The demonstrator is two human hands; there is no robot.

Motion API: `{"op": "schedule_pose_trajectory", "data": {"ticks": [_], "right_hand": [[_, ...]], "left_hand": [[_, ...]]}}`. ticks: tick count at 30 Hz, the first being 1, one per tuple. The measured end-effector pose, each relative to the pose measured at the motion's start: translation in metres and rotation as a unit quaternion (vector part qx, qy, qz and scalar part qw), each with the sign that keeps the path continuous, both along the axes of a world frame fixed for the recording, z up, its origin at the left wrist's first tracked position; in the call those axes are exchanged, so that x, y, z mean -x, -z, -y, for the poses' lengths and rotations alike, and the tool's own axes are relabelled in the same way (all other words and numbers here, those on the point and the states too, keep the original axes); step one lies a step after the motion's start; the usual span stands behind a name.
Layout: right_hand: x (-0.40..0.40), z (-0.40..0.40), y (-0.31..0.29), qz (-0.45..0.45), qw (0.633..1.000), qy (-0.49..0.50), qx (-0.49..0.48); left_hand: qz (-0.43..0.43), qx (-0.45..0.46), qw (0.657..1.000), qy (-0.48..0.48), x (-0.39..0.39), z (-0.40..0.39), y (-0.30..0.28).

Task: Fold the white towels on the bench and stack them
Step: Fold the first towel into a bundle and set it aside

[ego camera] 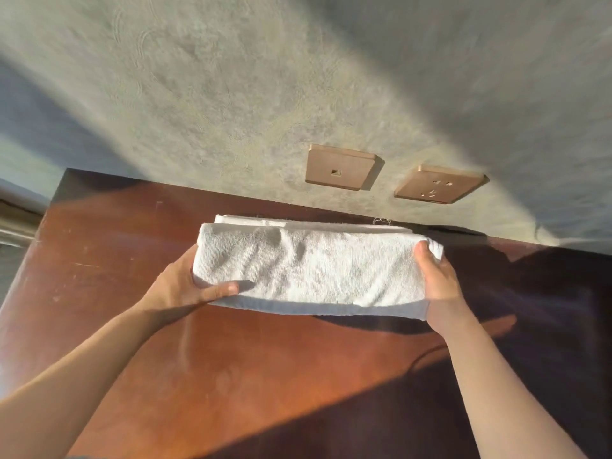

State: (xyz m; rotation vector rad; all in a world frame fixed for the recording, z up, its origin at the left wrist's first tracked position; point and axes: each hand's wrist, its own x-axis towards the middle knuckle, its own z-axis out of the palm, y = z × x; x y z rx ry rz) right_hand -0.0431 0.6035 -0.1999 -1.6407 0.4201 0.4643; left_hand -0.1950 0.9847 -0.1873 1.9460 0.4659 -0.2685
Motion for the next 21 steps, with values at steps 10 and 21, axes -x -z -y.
{"op": "schedule_pose_trajectory", "data": {"ticks": [10, 21], "right_hand": [[-0.024, -0.006, 0.002, 0.028, 0.986, -0.058, 0.152], [-0.027, -0.023, 0.016, 0.037, 0.924, -0.119, 0.362]], "left_hand": [[0.049, -0.104, 0.986, -0.117, -0.016, 0.006, 0.013], [-0.082, -0.182, 0.956, -0.216, -0.02, 0.026, 0.03]]}}
